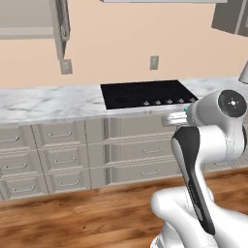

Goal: Sort all alcoholic drinks to one cabinet, and non-alcoholic drinks to the other.

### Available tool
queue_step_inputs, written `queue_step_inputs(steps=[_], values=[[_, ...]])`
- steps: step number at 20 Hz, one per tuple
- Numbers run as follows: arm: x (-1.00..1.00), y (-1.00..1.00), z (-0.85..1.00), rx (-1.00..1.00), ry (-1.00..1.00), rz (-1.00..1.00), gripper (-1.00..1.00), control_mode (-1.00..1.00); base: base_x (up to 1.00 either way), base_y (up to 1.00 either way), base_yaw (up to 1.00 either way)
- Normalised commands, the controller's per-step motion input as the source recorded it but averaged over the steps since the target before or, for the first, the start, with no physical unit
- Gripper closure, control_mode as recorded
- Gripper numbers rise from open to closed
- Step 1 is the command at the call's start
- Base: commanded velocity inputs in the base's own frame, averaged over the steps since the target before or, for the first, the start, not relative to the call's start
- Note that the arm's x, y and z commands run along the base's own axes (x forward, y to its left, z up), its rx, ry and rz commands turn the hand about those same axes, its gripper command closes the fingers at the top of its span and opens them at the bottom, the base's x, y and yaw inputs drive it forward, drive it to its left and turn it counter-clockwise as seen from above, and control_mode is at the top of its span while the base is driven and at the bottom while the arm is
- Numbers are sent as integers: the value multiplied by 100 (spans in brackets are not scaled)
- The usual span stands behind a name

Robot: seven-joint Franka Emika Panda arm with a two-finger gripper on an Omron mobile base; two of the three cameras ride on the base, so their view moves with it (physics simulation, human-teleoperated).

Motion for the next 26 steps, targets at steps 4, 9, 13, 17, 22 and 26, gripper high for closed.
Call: queue_step_inputs(steps=[4,9,13,17,22,26], values=[[0,0,0,0,0,0,100,100,-8,52,0],[0,0,0,0,0,0,100,100,-4,52,0],[0,0,0,0,0,0,100,100,0,54,0],[0,0,0,0,0,0,100,100,0,51,0],[0,0,0,0,0,0,100,100,0,53,0],[0,0,0,0,0,0,100,100,0,52,0]])
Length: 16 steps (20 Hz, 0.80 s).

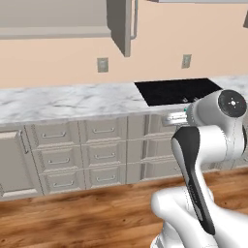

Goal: Sort all alcoholic drinks to one cabinet, and non-alcoholic drinks to the other.

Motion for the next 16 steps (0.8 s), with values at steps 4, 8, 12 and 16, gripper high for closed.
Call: queue_step_inputs(steps=[4,8,12,16], values=[[0,0,0,0,0,0,100,100,0,51,0],[0,0,0,0,0,0,100,100,0,45,0],[0,0,0,0,0,0,100,100,4,42,0],[0,0,0,0,0,0,100,100,8,40,0]])
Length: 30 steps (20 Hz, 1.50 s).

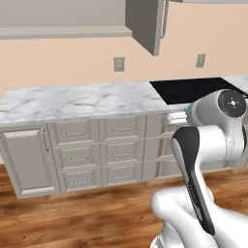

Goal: Sort all alcoholic drinks to one cabinet, and non-alcoholic drinks to the other.

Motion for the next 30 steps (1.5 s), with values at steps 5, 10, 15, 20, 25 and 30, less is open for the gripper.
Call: queue_step_inputs(steps=[5,10,15,20,25,30], values=[[0,0,0,0,0,0,100,100,14,34,0],[0,0,0,0,0,0,100,100,22,28,0],[0,0,0,0,0,0,100,100,28,27,0],[0,0,0,0,0,0,100,100,34,31,0],[0,0,0,0,0,0,100,100,40,33,0],[0,0,0,0,0,0,100,100,40,30,0]])
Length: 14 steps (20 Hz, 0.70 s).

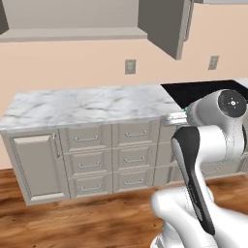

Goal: Sort all alcoholic drinks to one cabinet, and non-alcoholic drinks to the other.

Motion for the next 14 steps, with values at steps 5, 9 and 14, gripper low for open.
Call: queue_step_inputs(steps=[5,9,14], values=[[0,0,0,0,0,0,100,100,44,29,0],[0,0,0,0,0,0,100,100,47,30,0],[0,0,0,0,0,0,100,100,47,29,0]])
